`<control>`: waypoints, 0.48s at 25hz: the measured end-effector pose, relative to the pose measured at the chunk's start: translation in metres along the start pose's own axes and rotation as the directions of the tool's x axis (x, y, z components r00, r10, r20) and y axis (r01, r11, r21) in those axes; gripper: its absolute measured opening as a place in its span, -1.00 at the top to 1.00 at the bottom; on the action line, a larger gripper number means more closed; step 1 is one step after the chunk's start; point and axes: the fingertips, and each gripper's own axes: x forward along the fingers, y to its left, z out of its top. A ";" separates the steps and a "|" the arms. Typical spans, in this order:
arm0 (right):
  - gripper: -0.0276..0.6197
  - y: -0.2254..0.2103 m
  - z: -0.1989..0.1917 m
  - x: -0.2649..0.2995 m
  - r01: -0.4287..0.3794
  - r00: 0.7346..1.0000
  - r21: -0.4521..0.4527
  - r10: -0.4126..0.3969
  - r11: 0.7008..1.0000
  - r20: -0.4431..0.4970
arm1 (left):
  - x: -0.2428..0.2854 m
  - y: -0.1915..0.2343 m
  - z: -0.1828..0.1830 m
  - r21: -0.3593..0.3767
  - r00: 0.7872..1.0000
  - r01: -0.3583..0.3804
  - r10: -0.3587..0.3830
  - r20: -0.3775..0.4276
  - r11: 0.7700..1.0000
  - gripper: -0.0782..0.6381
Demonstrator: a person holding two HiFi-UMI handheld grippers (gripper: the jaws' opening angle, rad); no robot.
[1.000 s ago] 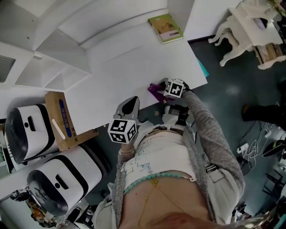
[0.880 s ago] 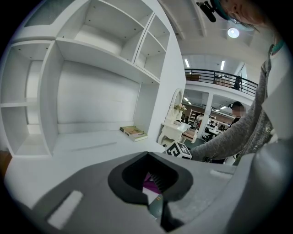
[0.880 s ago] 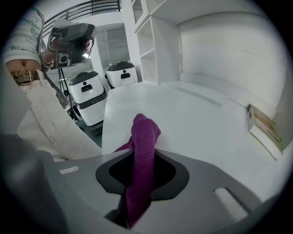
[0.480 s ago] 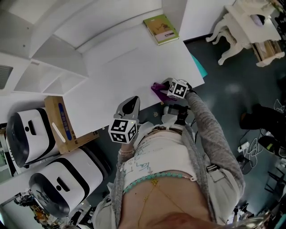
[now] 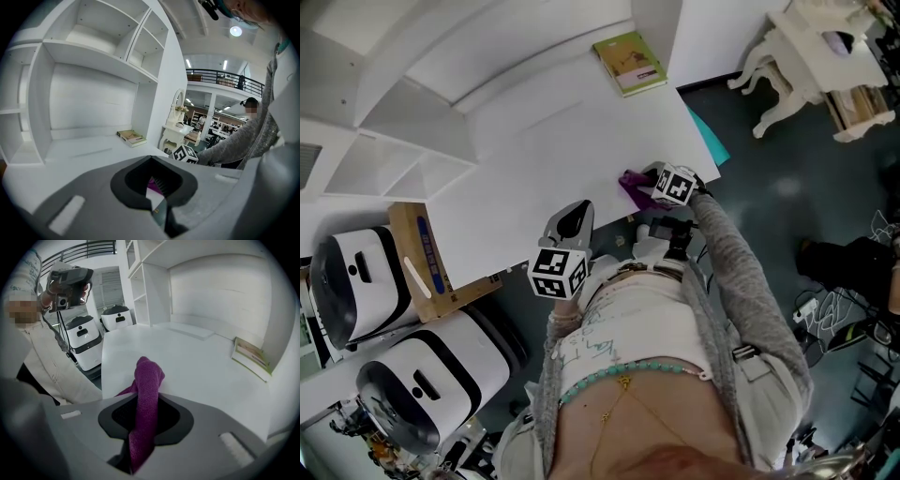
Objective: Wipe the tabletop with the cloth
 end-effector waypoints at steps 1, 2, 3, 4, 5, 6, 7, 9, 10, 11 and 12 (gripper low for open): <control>0.62 -0.002 -0.002 -0.003 0.004 1.000 0.004 -0.004 1.000 -0.002 | 0.002 -0.002 0.000 -0.002 1.000 -0.002 0.002 0.002 1.000 0.78; 0.62 -0.004 -0.005 -0.006 0.008 1.000 0.009 -0.008 1.000 -0.005 | 0.003 -0.003 0.001 -0.004 1.000 -0.004 0.004 0.003 1.000 0.78; 0.62 -0.006 -0.008 -0.008 0.012 1.000 0.014 -0.012 1.000 -0.007 | 0.005 -0.005 0.001 -0.007 1.000 -0.005 0.005 0.005 1.000 0.78; 0.62 -0.009 -0.012 -0.009 0.017 1.000 0.018 -0.017 1.000 -0.008 | 0.007 -0.007 0.002 -0.009 1.000 -0.007 0.007 0.007 1.000 0.78; 0.62 -0.012 -0.015 -0.011 0.023 1.000 0.022 -0.022 0.999 -0.008 | 0.009 -0.008 0.002 -0.011 1.000 -0.009 0.009 0.009 1.000 0.78; 0.62 -0.015 -0.018 -0.013 0.027 1.000 0.026 -0.027 0.999 -0.008 | 0.010 -0.010 0.003 -0.013 1.000 -0.011 0.011 0.012 1.000 0.78; 0.62 -0.018 -0.021 -0.015 0.030 1.000 0.030 -0.030 0.999 -0.010 | 0.012 -0.011 0.003 -0.015 1.000 -0.013 0.014 0.013 1.000 0.78; 0.62 -0.020 -0.025 -0.021 0.033 0.999 0.038 -0.032 0.999 -0.013 | 0.015 -0.014 0.004 -0.020 1.000 -0.017 0.017 0.014 1.000 0.78; 0.62 -0.022 -0.027 -0.023 0.034 0.999 0.042 -0.033 0.999 -0.015 | 0.016 -0.015 0.004 -0.023 1.000 -0.018 0.019 0.014 1.000 0.78; 0.62 -0.024 -0.029 -0.025 0.036 0.999 0.046 -0.036 0.998 -0.016 | 0.018 -0.015 0.004 -0.024 1.000 -0.020 0.020 0.016 1.000 0.78; 0.62 -0.026 -0.031 -0.027 0.039 0.999 0.050 -0.039 0.998 -0.016 | 0.019 -0.016 0.005 -0.026 1.000 -0.021 0.022 0.017 0.999 0.78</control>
